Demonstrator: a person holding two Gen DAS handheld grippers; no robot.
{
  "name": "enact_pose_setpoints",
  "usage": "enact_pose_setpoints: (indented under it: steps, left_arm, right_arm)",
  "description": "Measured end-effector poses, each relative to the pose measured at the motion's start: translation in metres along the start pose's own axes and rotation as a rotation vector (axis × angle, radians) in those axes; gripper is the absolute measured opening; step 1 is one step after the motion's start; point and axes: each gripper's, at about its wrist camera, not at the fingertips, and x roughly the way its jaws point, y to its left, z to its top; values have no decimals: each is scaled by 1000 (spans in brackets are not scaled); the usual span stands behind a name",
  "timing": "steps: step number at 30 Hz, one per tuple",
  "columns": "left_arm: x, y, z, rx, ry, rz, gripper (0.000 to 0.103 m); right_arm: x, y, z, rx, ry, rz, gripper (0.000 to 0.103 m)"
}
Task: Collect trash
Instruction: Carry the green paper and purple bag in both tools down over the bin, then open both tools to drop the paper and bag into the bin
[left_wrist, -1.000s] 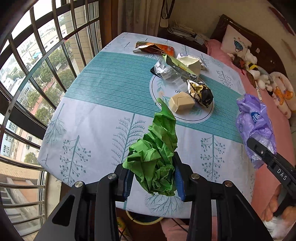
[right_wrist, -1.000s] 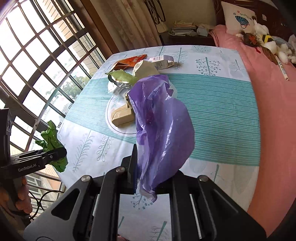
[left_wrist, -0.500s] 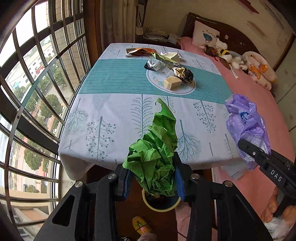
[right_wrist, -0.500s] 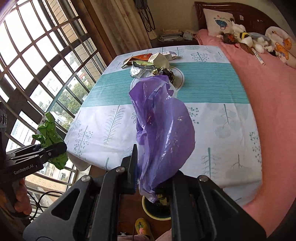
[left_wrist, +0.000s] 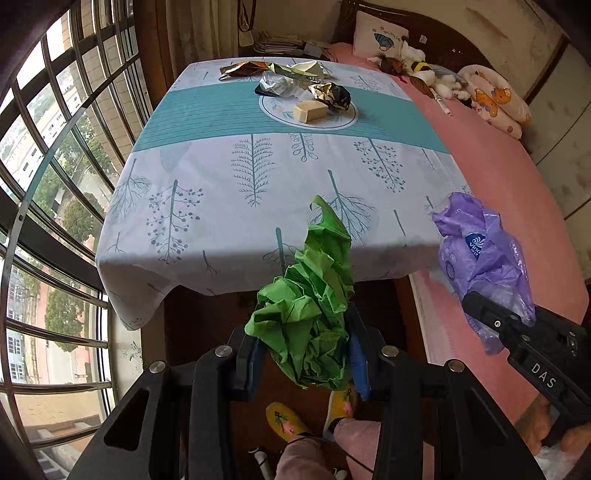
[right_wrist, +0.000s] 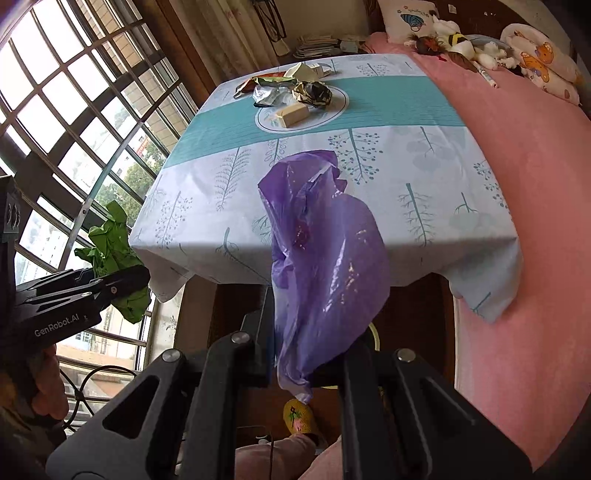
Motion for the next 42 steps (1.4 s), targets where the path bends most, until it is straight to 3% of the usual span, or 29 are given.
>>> enact_pose_setpoints:
  steps: [9, 17, 24, 35, 39, 41, 42]
  left_arm:
    - [67, -41, -21, 21, 112, 21, 39]
    - [189, -57, -59, 8, 244, 51, 39]
    - [296, -60, -92, -7, 337, 62, 39]
    - [413, -49, -128, 1, 400, 95, 40]
    - [445, -35, -135, -3, 397, 89, 46]
    - [449, -25, -140, -6, 397, 71, 51]
    - [453, -21, -140, -11, 397, 66, 54]
  right_arm:
    - [48, -43, -25, 27, 135, 16, 8]
    - [151, -90, -79, 88, 317, 31, 8]
    - [243, -118, -117, 86, 411, 19, 8]
    - [360, -150, -168, 71, 461, 51, 10]
    - [392, -157, -179, 70, 471, 80, 11]
    - [407, -162, -186, 62, 476, 79, 18]
    - [413, -165, -189, 61, 476, 77, 26]
